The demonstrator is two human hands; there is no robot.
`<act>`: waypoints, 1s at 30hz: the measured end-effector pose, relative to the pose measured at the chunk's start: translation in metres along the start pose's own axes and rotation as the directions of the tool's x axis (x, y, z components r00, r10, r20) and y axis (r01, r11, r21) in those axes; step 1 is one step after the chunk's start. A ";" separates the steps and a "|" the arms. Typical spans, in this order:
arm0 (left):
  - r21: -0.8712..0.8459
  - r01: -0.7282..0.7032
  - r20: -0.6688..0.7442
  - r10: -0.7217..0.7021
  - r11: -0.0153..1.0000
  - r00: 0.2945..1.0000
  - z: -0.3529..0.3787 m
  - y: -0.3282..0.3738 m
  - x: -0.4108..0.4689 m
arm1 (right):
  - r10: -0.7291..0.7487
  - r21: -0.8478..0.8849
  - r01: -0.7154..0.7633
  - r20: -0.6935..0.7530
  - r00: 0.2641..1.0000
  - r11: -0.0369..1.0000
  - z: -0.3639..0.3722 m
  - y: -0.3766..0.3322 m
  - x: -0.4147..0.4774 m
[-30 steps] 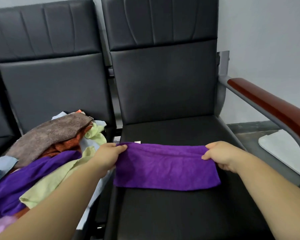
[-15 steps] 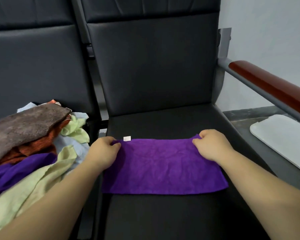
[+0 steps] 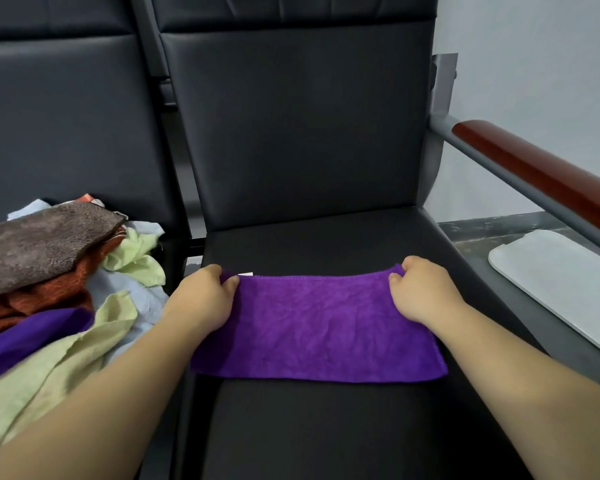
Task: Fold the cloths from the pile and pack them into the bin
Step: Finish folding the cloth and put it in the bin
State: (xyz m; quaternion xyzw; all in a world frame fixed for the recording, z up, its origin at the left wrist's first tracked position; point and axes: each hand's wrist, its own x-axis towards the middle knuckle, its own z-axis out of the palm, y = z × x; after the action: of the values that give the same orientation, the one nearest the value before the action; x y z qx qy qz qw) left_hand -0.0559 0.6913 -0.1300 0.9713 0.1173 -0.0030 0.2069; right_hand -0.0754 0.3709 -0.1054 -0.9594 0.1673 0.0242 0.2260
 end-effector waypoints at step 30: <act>0.356 -0.170 0.080 0.151 0.919 0.985 0.008 0.038 -0.105 | -0.380 -0.174 0.519 0.497 0.780 0.837 -0.019 -0.015 -0.110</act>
State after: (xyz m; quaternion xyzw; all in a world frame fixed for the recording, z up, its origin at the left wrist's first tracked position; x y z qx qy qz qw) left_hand -0.1484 0.6301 -0.1165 0.9987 0.0292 -0.0324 0.0272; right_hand -0.1745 0.4090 -0.0682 -0.9624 -0.1309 0.2118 0.1082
